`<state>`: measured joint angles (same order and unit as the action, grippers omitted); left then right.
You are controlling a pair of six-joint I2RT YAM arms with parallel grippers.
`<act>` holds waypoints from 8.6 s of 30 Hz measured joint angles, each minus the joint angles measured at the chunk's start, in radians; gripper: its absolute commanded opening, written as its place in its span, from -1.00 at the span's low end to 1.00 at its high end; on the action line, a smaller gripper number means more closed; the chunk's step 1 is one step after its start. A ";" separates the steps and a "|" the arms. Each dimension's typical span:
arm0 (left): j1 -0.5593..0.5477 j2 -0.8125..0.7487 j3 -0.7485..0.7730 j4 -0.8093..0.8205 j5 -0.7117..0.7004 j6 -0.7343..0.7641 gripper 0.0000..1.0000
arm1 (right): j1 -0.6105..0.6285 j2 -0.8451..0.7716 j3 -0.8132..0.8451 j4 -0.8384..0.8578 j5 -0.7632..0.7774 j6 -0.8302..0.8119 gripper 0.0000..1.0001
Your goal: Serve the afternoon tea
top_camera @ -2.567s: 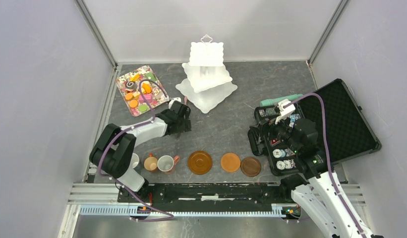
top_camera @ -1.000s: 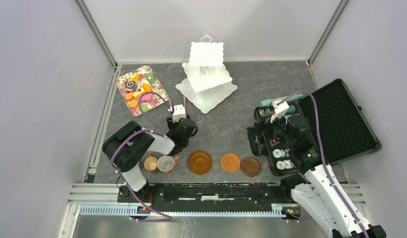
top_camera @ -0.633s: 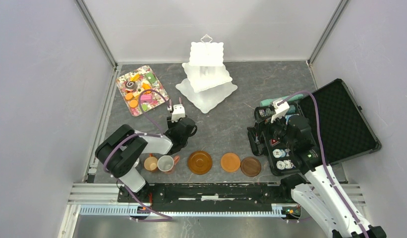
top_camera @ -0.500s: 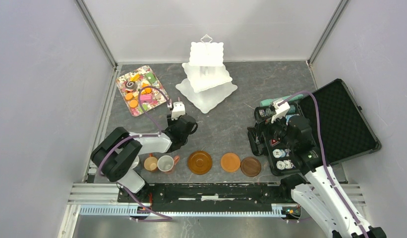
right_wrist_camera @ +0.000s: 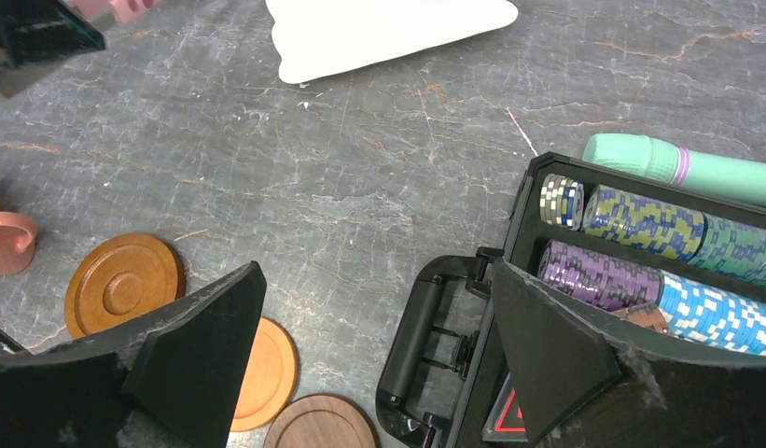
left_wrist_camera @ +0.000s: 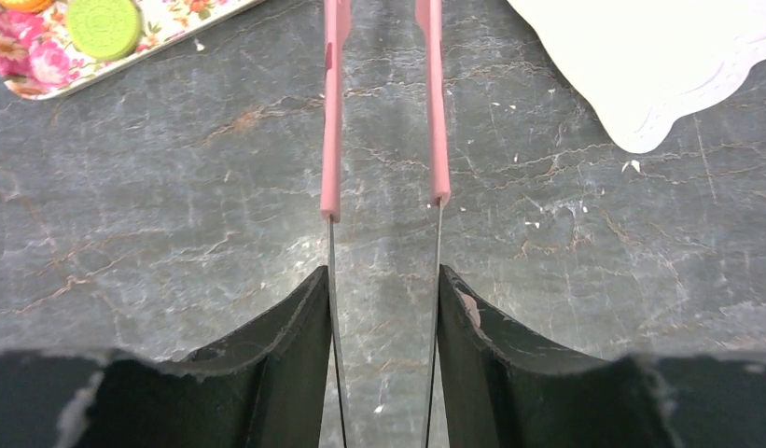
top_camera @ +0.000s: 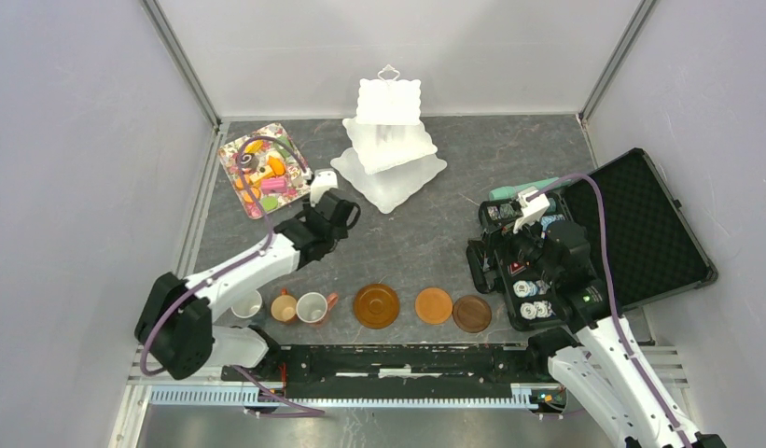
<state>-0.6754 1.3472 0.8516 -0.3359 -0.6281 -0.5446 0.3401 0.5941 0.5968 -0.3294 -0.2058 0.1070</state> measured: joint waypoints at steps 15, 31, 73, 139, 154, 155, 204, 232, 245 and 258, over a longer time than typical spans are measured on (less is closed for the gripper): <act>0.350 -0.131 0.315 -0.456 0.409 0.089 -0.06 | 0.000 0.004 0.038 -0.013 0.000 0.000 0.96; 0.555 0.119 0.481 -0.526 0.572 0.195 -0.08 | 0.000 0.009 0.048 -0.016 -0.004 0.001 0.96; 0.609 0.364 0.600 -0.422 0.586 0.193 0.05 | 0.000 0.028 0.047 0.007 0.001 0.005 0.96; 0.269 -0.059 0.010 0.167 0.550 0.221 -0.58 | -0.001 -0.038 0.027 0.027 0.024 0.035 0.96; 0.263 0.117 -0.006 0.400 0.473 0.221 -0.57 | -0.001 -0.041 0.026 0.014 0.026 0.035 0.96; 0.263 0.133 -0.006 0.409 0.472 0.222 -0.57 | -0.001 -0.040 0.026 0.014 0.026 0.035 0.96; 0.254 0.476 0.186 0.610 0.555 0.223 -0.16 | -0.001 0.034 0.016 0.000 0.048 0.019 0.96; 0.254 0.409 0.186 0.555 0.556 0.224 0.10 | -0.001 0.033 0.006 0.022 0.046 0.024 0.96; 0.255 0.199 0.166 0.290 0.482 0.211 -0.11 | -0.001 0.009 0.003 0.022 0.045 0.023 0.96; 0.446 -0.037 0.189 -0.221 0.384 0.103 -0.01 | -0.001 0.009 0.003 0.019 0.041 0.015 0.96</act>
<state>-0.2298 1.3098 1.0409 -0.5568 -0.2443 -0.4419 0.3393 0.6029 0.5995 -0.3107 -0.1650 0.1219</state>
